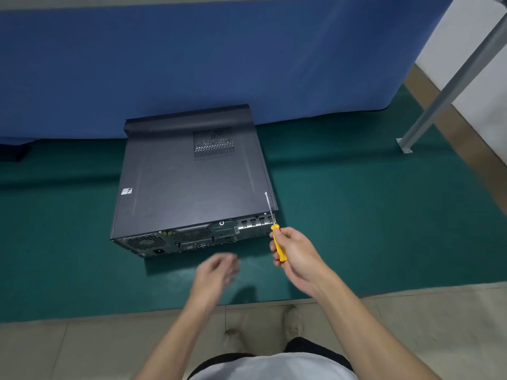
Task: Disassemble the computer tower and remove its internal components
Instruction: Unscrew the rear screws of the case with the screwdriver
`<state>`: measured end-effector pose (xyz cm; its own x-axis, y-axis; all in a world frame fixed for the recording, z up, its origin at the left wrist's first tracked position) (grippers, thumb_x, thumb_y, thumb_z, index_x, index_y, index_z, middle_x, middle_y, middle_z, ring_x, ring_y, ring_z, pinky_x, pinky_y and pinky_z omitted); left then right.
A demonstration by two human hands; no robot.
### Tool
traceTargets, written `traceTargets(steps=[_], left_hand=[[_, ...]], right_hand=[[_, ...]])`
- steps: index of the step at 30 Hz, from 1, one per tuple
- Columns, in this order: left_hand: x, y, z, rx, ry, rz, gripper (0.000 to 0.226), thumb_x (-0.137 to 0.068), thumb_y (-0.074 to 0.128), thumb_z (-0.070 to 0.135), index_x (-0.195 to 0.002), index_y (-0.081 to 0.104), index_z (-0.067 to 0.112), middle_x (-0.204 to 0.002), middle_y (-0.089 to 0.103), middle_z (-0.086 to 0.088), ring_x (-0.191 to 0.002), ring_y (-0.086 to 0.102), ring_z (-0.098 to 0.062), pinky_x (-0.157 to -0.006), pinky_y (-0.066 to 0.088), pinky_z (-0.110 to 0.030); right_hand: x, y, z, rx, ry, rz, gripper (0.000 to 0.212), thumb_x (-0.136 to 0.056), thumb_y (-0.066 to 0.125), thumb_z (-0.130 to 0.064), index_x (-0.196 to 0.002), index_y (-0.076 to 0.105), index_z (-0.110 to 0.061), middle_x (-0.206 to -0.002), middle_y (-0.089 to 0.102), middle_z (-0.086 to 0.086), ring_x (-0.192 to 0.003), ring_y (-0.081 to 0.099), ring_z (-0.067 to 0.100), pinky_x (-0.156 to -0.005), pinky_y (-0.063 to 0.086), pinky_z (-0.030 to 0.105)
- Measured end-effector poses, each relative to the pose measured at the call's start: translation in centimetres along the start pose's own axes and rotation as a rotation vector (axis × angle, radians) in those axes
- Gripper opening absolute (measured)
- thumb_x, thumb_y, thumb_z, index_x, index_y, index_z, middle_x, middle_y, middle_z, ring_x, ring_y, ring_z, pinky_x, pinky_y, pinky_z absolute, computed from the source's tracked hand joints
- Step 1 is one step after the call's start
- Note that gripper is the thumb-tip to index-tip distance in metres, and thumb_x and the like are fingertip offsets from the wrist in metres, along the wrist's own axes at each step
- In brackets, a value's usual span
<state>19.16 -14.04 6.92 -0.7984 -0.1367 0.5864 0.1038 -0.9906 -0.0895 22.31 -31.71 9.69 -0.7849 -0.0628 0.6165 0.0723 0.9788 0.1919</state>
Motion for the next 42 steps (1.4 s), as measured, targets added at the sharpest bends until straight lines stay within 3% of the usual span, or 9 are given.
traceTargets(steps=[3, 7, 12, 16, 20, 26, 35, 42], left_hand=[[-2.1, 3.8, 3.9, 0.108, 0.022, -0.052, 0.024, -0.100, 0.049, 0.024, -0.094, 0.065, 0.007, -0.094, 0.071, -0.010, -0.083, 0.068, -0.020, -0.079, 0.052, -0.028], [-3.6, 6.9, 4.4, 0.282, -0.111, -0.077, 0.044, -0.100, 0.047, 0.039, -0.101, 0.064, -0.001, -0.101, 0.071, -0.017, -0.097, 0.069, -0.027, -0.089, 0.054, -0.035], [-4.5, 9.2, 3.7, 0.540, -0.247, -0.104, 0.049, -0.100, 0.045, 0.041, -0.102, 0.060, -0.006, -0.098, 0.071, -0.022, -0.090, 0.071, -0.030, -0.072, 0.057, -0.031], [-4.7, 9.8, 3.5, 0.649, -0.307, -0.083, 0.046, -0.102, 0.044, 0.034, -0.104, 0.058, -0.010, -0.102, 0.068, -0.027, -0.090, 0.070, -0.034, -0.072, 0.058, -0.036], [-4.9, 9.9, 3.6, 0.660, -0.320, -0.067, 0.043, -0.102, 0.045, 0.031, -0.102, 0.057, -0.011, -0.094, 0.070, -0.027, -0.083, 0.072, -0.034, -0.062, 0.060, -0.034], [-5.2, 9.8, 3.5, 0.627, -0.310, -0.046, 0.041, -0.102, 0.045, 0.030, -0.097, 0.058, -0.008, -0.086, 0.072, -0.024, -0.079, 0.072, -0.032, -0.063, 0.060, -0.034], [-5.0, 9.6, 4.0, 0.576, -0.309, -0.033, 0.042, -0.103, 0.042, 0.028, -0.102, 0.058, -0.011, -0.098, 0.068, -0.026, -0.084, 0.071, -0.032, -0.068, 0.060, -0.033], [-5.0, 9.7, 4.0, 0.576, -0.318, -0.037, 0.042, -0.104, 0.042, 0.027, -0.101, 0.057, -0.012, -0.097, 0.067, -0.027, -0.085, 0.070, -0.033, -0.065, 0.060, -0.033]], right_hand=[[0.5, 0.4, 1.0, -0.035, 0.025, -0.011, 0.020, -0.103, 0.040, -0.019, -0.096, 0.053, -0.006, -0.065, 0.044, 0.003, -0.050, 0.034, 0.010, -0.049, 0.029, 0.023], [1.0, 0.5, 2.0, -0.082, 0.075, -0.028, 0.022, -0.104, 0.039, -0.021, -0.096, 0.052, -0.006, -0.061, 0.039, 0.001, -0.046, 0.029, 0.009, -0.046, 0.026, 0.022], [1.1, -0.4, 3.5, -0.088, 0.135, -0.023, 0.024, -0.104, 0.038, -0.022, -0.092, 0.051, -0.006, -0.061, 0.038, 0.001, -0.045, 0.028, 0.009, -0.045, 0.024, 0.023], [0.8, -0.6, 4.0, -0.133, 0.166, -0.054, 0.024, -0.104, 0.038, -0.021, -0.090, 0.049, -0.006, -0.059, 0.038, 0.000, -0.044, 0.027, 0.008, -0.044, 0.023, 0.022], [0.6, -0.4, 4.3, -0.175, 0.185, -0.084, 0.022, -0.104, 0.039, -0.021, -0.092, 0.050, -0.006, -0.059, 0.040, 0.000, -0.044, 0.028, 0.009, -0.043, 0.023, 0.022], [0.5, -0.1, 4.8, -0.287, 0.218, -0.112, 0.021, -0.103, 0.041, -0.021, -0.094, 0.050, -0.005, -0.059, 0.039, 0.002, -0.046, 0.026, 0.010, -0.042, 0.022, 0.022], [0.0, 0.8, 5.6, -0.528, 0.288, -0.190, 0.022, -0.100, 0.043, -0.020, -0.090, 0.053, -0.003, -0.058, 0.037, 0.002, -0.043, 0.026, 0.009, -0.040, 0.022, 0.021], [0.5, 2.9, 5.8, -0.933, 0.450, -0.396, 0.018, -0.090, 0.049, -0.022, -0.085, 0.054, -0.005, -0.055, 0.032, -0.004, -0.042, 0.018, 0.005, -0.037, 0.019, 0.018]])
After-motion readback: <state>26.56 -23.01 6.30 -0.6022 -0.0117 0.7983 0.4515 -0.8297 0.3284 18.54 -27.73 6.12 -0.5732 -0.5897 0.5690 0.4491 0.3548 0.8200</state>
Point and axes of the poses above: each hand's wrist, its own x-axis away from the middle knuckle, its own y-axis out of the palm, z = x × y, the point moved 10 cm from there along -x, towards the middle knuckle
